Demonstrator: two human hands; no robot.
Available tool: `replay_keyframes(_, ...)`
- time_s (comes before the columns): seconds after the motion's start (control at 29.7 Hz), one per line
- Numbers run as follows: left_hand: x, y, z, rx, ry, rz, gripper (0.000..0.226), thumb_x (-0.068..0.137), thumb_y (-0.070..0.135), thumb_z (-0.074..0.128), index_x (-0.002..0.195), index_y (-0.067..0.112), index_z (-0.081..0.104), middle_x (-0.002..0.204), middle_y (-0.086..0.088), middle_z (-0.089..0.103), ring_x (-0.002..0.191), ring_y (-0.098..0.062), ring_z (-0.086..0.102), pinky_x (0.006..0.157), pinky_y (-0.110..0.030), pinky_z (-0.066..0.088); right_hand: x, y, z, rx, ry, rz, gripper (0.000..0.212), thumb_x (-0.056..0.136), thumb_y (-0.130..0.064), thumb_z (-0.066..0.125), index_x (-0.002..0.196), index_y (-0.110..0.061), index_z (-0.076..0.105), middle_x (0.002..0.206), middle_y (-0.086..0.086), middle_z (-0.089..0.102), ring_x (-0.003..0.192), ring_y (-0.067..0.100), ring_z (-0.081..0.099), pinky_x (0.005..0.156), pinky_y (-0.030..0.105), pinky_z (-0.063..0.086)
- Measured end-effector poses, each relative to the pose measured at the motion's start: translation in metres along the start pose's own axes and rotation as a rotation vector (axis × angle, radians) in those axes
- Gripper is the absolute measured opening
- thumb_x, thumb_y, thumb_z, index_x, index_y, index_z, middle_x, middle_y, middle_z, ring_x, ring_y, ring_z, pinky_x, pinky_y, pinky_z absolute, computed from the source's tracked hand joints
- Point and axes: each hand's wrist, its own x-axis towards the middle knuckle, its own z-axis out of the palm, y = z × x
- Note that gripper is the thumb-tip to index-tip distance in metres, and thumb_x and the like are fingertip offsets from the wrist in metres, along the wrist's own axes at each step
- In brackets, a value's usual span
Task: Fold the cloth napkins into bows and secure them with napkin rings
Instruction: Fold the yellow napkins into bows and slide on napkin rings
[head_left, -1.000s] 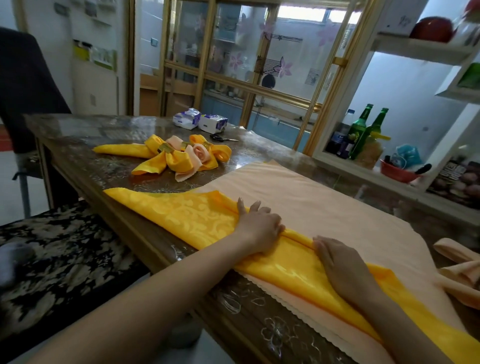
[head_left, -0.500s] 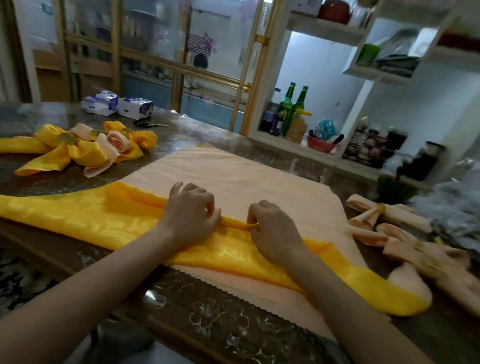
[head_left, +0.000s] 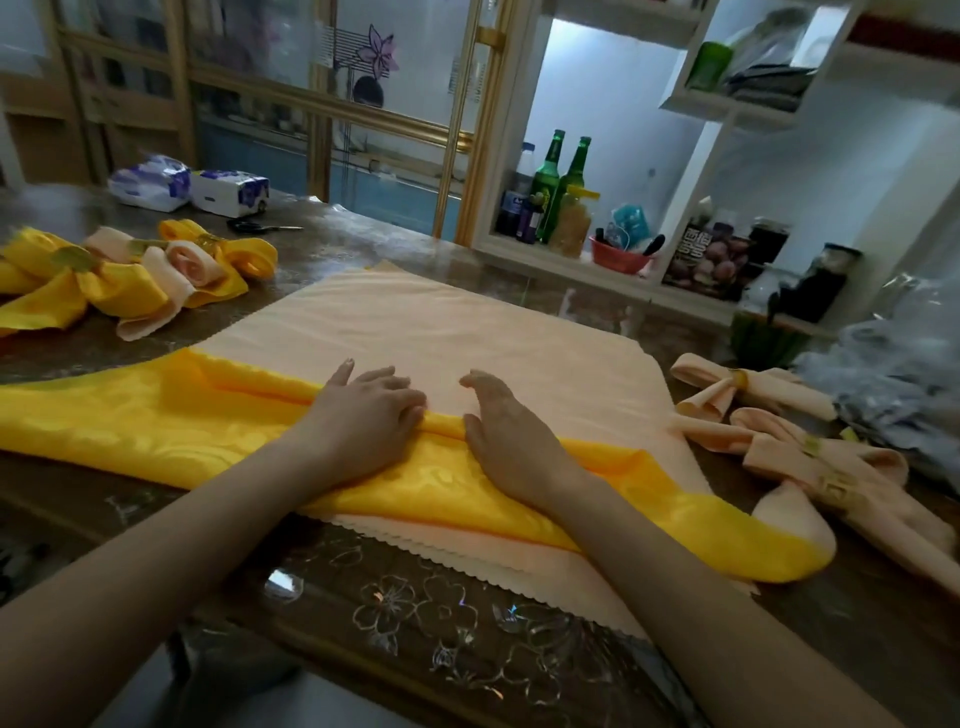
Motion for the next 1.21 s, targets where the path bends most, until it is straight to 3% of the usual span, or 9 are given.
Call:
replay_keyframes(0.1,0.000,-0.003,0.000,0.029,-0.137,-0.045,0.047,0.102,0.039,0.013,0.147,0.032,0.022,0.157,0.002,0.014,0.146,-0.014,0.002,0.117,-0.045,-0.003,0.004,0.008,0.001,-0.099,-0.138,-0.018,0.046,0.104,-0.026,0.020,0.149,-0.017,0.019,0.158,0.002,0.014,0.145,0.016,0.012,0.116,0.031,0.008)
replay_keyframes(0.24,0.001,-0.007,0.003,-0.041,-0.185,-0.096,0.049,0.101,0.043,0.012,0.149,0.034,0.013,0.158,0.004,0.003,0.145,-0.013,-0.002,0.117,-0.041,-0.006,0.004,0.016,0.001,-0.057,-0.206,0.038,0.052,0.103,-0.041,0.015,0.151,-0.020,0.015,0.159,-0.001,0.004,0.146,0.013,0.001,0.117,0.031,-0.001)
replay_keyframes(0.37,0.000,-0.009,0.003,-0.206,-0.075,-0.098,0.045,0.102,0.039,0.022,0.144,0.029,0.033,0.156,0.003,0.020,0.144,-0.012,0.013,0.116,-0.033,0.006,0.005,0.016,0.001,-0.027,-0.120,-0.014,0.046,0.103,-0.036,0.026,0.145,-0.019,0.034,0.156,0.004,0.023,0.144,0.017,0.017,0.117,0.034,0.012)
replay_keyframes(0.51,-0.007,-0.011,-0.002,-0.348,0.172,-0.074,0.037,0.096,0.032,0.037,0.113,0.015,0.066,0.129,-0.003,0.058,0.123,-0.020,0.047,0.104,-0.034,0.032,-0.001,0.014,-0.003,0.136,0.084,-0.071,0.025,0.096,-0.022,0.050,0.113,-0.011,0.064,0.119,0.007,0.059,0.110,0.021,0.054,0.098,0.037,0.042)
replay_keyframes(0.67,-0.013,-0.009,-0.003,-0.194,0.241,0.014,0.042,0.080,0.040,0.039,0.097,0.017,0.070,0.113,0.000,0.065,0.117,-0.020,0.050,0.104,-0.039,0.029,-0.003,0.009,-0.006,0.069,0.158,-0.111,0.018,0.091,-0.021,0.056,0.104,-0.013,0.066,0.107,0.003,0.063,0.102,0.017,0.053,0.094,0.033,0.042)
replay_keyframes(0.81,-0.015,-0.006,-0.007,-0.224,0.375,0.044,0.065,0.079,0.052,0.023,0.080,0.010,0.072,0.093,-0.005,0.070,0.098,-0.024,0.059,0.092,-0.038,0.036,-0.008,0.001,-0.009,-0.029,0.195,-0.189,0.015,0.087,-0.018,0.057,0.100,-0.014,0.064,0.104,0.001,0.061,0.097,0.013,0.047,0.090,0.028,0.039)
replay_keyframes(1.01,-0.015,-0.002,-0.005,-0.089,0.555,0.178,0.041,0.086,0.032,0.048,0.055,0.009,0.065,0.064,-0.003,0.062,0.067,-0.021,0.055,0.062,-0.032,0.043,-0.016,-0.007,-0.015,-0.070,0.056,-0.227,0.008,0.089,-0.028,0.054,0.094,-0.023,0.052,0.097,-0.004,0.049,0.090,0.011,0.044,0.076,0.022,0.040)
replay_keyframes(1.11,-0.015,0.000,-0.006,-0.104,0.470,0.185,0.024,0.085,0.027,0.063,0.067,0.011,0.063,0.072,-0.001,0.059,0.065,-0.019,0.054,0.056,-0.025,0.037,-0.015,-0.008,-0.014,-0.053,0.059,-0.177,0.025,0.095,-0.041,0.045,0.100,-0.020,0.057,0.094,-0.006,0.047,0.084,0.010,0.047,0.074,0.021,0.041)
replay_keyframes(1.21,-0.015,0.000,-0.003,-0.165,0.425,0.124,0.019,0.091,0.034,0.056,0.092,0.014,0.059,0.089,0.002,0.060,0.067,-0.013,0.048,0.059,-0.025,0.033,-0.015,-0.009,-0.015,-0.042,0.053,-0.168,0.025,0.096,-0.038,0.047,0.103,-0.018,0.059,0.094,-0.006,0.047,0.084,0.012,0.050,0.074,0.022,0.042)
